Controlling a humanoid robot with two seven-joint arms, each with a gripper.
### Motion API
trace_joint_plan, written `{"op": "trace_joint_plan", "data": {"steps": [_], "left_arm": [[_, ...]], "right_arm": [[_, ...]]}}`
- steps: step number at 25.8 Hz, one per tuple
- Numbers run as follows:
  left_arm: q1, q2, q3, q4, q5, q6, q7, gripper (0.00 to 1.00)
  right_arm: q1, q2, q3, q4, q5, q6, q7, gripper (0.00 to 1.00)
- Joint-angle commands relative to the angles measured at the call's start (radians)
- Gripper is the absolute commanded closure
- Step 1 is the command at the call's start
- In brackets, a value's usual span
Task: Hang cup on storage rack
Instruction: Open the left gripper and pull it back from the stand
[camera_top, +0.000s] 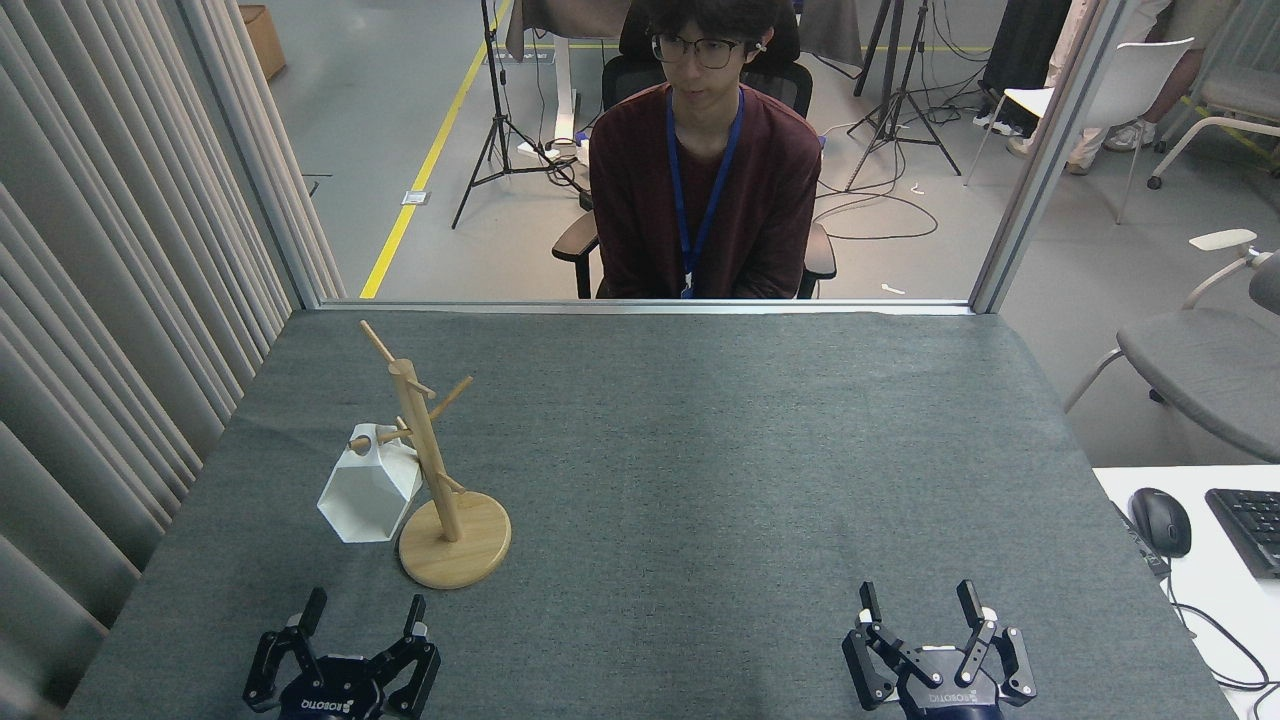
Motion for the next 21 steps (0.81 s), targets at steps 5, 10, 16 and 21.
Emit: {"op": "trace_joint_plan", "data": {"steps": [5,10,16,21], "left_arm": [[0.01,0.003,-0.003,-0.023,0.046,-0.017,-0.012,0.01],[0.01,0.003,-0.01,-0.024,0.045,-0.007,-0.012,0.01],[0.01,0.001,-0.013,-0.019,0.043,0.008,-0.011,0.01],[0.007,0.001,-0.023,-0.017,0.043,0.019,-0.011,0.01]], "right_arm": [[0.048,-0.019,0.0,-0.041,0.001,0.001,-0.009,0.01],[0.05,-0.021,-0.002,-0.041,0.001,0.008,-0.016,0.01],[0.05,-0.021,-0.002,-0.04,0.001,0.008,-0.018,0.01],[0.048,-0.021,-0.002,-0.041,0.001,0.004,-0.019,0.01]]}}
